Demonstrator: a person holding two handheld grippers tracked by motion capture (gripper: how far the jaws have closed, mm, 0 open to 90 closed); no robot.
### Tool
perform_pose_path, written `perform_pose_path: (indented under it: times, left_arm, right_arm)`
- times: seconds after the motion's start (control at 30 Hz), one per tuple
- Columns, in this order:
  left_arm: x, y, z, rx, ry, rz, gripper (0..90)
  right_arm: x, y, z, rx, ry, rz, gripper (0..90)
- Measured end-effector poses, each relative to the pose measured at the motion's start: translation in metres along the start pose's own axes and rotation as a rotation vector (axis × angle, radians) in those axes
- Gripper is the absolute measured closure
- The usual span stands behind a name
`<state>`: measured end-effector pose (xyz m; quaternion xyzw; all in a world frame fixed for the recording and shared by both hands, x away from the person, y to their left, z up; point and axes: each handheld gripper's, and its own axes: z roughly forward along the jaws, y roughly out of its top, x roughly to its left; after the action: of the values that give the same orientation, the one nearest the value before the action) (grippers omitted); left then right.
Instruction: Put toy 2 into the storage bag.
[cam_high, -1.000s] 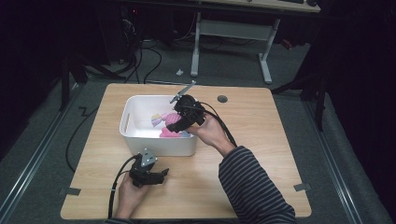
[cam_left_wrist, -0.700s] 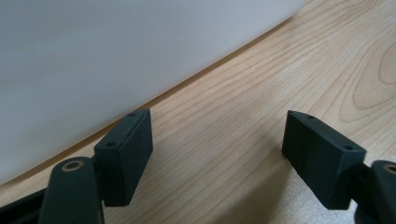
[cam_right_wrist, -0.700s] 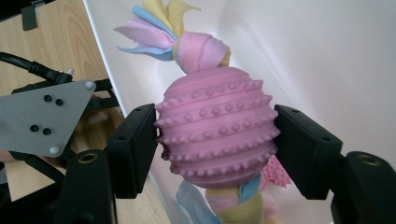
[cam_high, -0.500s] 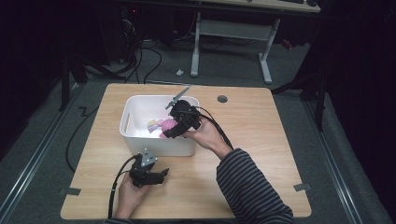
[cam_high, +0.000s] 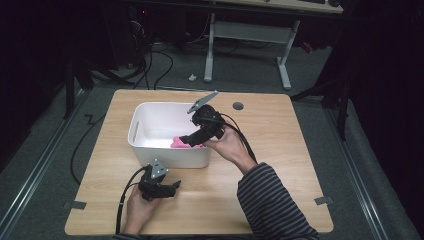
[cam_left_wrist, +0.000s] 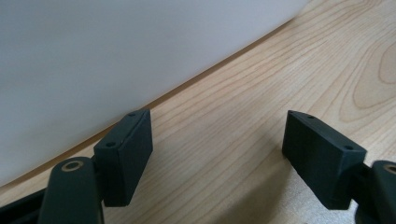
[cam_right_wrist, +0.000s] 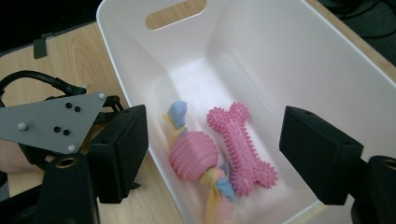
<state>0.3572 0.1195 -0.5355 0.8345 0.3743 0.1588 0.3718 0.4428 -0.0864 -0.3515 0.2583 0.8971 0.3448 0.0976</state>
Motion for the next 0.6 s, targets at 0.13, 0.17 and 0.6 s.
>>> perform_pose_path:
  times: [0.13, 0.17, 0.6]
  left_arm:
    - [0.000, 0.000, 0.000, 0.000, 0.000, 0.001, 24.7]
    - [0.000, 0.000, 0.000, 0.000, 0.000, 0.000, 24.8]
    - [0.000, 0.000, 0.000, 0.000, 0.000, -0.001, 24.7]
  right_arm:
    - [-0.001, -0.012, -0.016, -0.039, -0.039, 0.021, 25.7]
    - [-0.003, -0.016, -0.021, -0.054, -0.051, 0.026, 26.0]
    - [-0.016, -0.068, -0.085, -0.169, -0.151, 0.130, 29.1]
